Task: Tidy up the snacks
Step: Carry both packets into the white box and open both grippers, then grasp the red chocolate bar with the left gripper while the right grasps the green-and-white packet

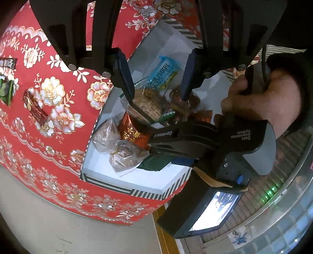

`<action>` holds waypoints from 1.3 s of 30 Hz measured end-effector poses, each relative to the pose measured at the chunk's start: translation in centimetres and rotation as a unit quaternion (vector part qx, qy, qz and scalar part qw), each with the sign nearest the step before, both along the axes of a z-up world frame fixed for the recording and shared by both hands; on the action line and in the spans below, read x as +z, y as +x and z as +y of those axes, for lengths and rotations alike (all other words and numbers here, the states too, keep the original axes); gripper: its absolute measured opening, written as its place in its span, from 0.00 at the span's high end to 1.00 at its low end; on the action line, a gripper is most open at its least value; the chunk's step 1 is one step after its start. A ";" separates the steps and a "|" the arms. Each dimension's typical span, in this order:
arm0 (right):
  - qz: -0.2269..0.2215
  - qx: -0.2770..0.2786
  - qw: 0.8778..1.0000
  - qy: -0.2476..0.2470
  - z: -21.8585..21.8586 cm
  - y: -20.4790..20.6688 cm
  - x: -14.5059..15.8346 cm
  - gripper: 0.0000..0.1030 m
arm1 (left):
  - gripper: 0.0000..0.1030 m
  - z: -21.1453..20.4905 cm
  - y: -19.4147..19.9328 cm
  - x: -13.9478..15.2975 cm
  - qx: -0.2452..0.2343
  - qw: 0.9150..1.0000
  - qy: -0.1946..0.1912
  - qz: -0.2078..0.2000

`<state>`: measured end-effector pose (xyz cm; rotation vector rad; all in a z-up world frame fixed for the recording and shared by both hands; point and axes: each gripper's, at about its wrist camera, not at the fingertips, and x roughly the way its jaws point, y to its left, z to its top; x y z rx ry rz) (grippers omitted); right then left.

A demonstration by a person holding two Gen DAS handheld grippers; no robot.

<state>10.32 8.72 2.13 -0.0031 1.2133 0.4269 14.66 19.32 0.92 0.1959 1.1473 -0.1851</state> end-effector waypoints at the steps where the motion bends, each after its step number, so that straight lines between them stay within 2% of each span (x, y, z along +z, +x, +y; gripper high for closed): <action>1: 0.000 -0.001 1.000 0.000 0.0 0.0 0.0 0.53 | 0.53 -0.1 0.0 0.0 0.000 1.000 0.001 0.000; 6: -0.001 -0.002 1.000 0.000 0.0 -0.1 0.0 0.53 | 0.49 -0.1 0.0 -0.2 0.001 1.000 0.001 0.004; 8: 0.000 -0.004 1.000 0.000 -0.1 -0.1 0.0 0.53 | 0.43 0.0 0.0 -0.2 0.004 1.000 0.004 0.004; 12: -0.004 -0.007 1.000 -0.002 -0.3 -0.1 0.1 0.53 | 0.25 0.4 -0.1 -0.1 0.017 1.000 0.004 0.002; 28: -0.011 -0.065 0.998 0.000 -3.2 -1.6 0.3 0.53 | 0.20 -0.8 -1.6 1.6 0.009 1.000 0.005 -0.016; 30: -0.009 -0.074 0.997 0.004 -3.7 -2.0 0.2 0.53 | 0.20 -1.0 -1.9 2.2 0.012 1.000 0.004 -0.025; 33: -0.008 -0.084 0.996 0.011 -4.6 -2.5 0.0 0.44 | 0.20 -1.5 -2.7 3.6 0.020 0.998 -0.002 -0.052; 39: -0.007 -0.087 0.996 0.021 -7.0 -3.4 -0.1 0.44 | 0.17 -4.9 -4.2 5.3 0.011 0.997 -0.012 -0.073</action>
